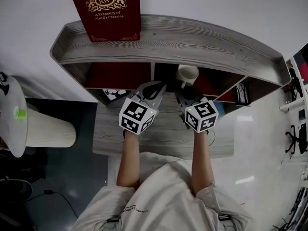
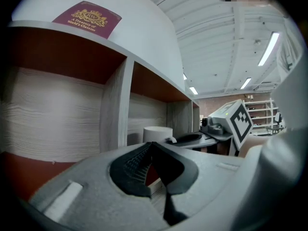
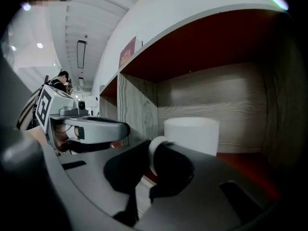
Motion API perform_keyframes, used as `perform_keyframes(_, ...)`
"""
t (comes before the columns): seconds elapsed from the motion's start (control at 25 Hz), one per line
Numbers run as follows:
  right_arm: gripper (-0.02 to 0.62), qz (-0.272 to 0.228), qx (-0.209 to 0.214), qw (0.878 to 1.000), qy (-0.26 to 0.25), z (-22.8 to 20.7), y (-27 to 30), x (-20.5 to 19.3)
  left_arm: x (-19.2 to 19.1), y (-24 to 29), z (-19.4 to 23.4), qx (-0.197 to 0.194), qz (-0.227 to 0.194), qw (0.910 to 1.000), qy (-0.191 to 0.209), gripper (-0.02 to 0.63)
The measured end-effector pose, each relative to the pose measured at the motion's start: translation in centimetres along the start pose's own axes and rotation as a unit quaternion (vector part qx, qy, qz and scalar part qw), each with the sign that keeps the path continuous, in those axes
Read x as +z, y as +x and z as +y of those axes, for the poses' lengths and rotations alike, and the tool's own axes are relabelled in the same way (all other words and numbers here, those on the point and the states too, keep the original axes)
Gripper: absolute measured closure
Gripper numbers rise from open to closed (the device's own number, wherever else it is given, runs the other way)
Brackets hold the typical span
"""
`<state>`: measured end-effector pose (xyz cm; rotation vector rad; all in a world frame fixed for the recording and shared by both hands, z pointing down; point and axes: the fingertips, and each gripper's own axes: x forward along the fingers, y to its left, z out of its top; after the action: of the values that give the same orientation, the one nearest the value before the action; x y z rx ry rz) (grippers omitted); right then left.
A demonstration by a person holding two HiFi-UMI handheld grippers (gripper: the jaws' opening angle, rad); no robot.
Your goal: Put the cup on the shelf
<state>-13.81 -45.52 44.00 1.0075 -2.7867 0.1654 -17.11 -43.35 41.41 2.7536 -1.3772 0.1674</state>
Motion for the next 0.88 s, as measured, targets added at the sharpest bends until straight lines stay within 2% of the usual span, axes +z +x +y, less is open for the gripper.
perform_keyframes(0.64,0.543,-0.030,-0.014,0.999,0.027,-0.4,-1.2,-0.1,-1.4,-0.1,-0.6,-0.008,0.008,0.9997,-0.020,0.595)
perform_keyframes(0.88,0.543,-0.032,-0.003,0.999,0.038,-0.1,-0.2,0.2,-2.5,-0.5,-0.9,-0.006,0.021,0.9992,-0.032,0.595)
